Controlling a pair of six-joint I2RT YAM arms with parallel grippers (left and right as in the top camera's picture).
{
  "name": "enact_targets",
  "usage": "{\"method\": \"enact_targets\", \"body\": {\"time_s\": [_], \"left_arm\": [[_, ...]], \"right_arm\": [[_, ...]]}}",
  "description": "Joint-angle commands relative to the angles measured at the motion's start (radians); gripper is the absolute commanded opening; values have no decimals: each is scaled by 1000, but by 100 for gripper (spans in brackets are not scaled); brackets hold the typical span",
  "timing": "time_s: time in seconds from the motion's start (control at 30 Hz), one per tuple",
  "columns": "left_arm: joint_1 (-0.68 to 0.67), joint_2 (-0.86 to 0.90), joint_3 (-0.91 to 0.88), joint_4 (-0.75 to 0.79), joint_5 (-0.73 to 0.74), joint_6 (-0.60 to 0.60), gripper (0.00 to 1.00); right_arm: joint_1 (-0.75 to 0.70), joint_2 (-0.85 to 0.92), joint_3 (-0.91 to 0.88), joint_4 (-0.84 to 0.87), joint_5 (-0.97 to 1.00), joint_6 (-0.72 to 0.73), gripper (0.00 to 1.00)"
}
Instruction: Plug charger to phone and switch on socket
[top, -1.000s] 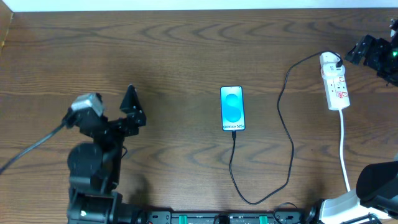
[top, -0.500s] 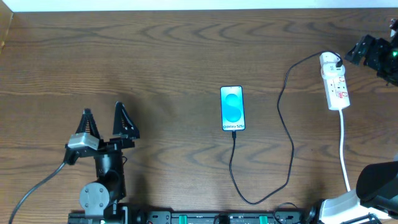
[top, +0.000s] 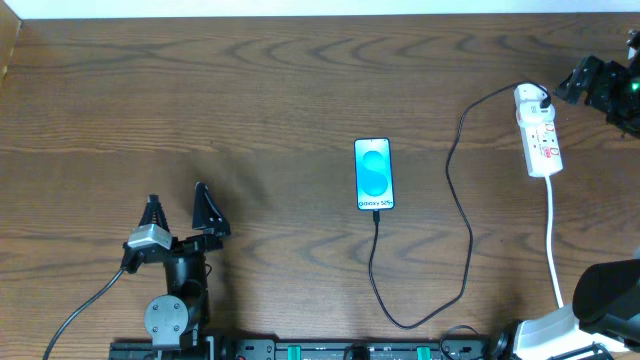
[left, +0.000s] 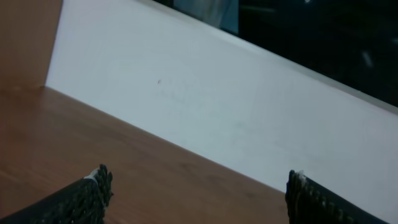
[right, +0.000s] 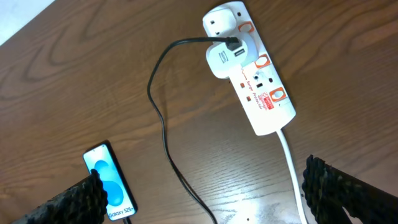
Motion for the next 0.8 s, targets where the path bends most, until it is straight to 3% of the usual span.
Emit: {"method": "enact_targets", "body": {"time_s": [0.0, 0.23, 0.77], "left_arm": [[21, -24, -2, -73, -9, 2, 90], [22, -23, -2, -351, -5, 16, 90], [23, -21, -2, -350, 2, 21, 91]], "right_arm": [[-1, -8, 12, -1, -6, 8, 99], [-1, -8, 12, -1, -6, 8, 99], [-1, -8, 12, -1, -6, 8, 99]]}}
